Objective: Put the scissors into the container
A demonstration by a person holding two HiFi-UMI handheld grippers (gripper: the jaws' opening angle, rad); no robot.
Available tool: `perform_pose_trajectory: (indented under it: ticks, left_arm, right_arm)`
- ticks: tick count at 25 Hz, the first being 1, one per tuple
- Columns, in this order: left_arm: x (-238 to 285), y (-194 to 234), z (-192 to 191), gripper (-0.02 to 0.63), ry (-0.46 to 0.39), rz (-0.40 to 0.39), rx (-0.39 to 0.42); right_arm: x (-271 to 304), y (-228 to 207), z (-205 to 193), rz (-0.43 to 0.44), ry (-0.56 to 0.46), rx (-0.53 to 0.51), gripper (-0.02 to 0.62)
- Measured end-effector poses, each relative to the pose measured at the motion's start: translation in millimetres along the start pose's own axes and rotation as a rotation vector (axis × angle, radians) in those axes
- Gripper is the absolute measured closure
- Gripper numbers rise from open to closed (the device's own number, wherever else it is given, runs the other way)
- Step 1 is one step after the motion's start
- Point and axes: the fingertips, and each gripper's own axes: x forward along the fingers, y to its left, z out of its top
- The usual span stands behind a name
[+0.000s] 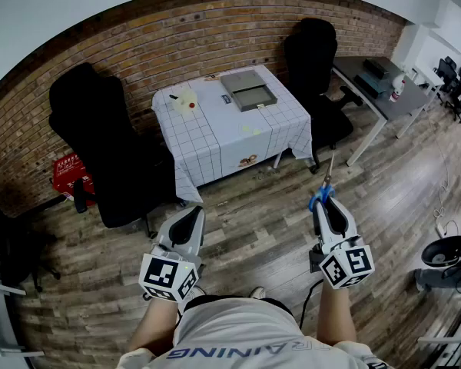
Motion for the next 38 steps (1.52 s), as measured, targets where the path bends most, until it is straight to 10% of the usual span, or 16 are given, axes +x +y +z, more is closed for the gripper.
perform_pose_trajectory:
  ticks: [38]
  left_arm:
    - [146,-85,-39,0.607,0.082,-0.106,-0.040]
  right_arm:
    - [-2,-151,-18,-0.080,0.041,-0.078,0.495]
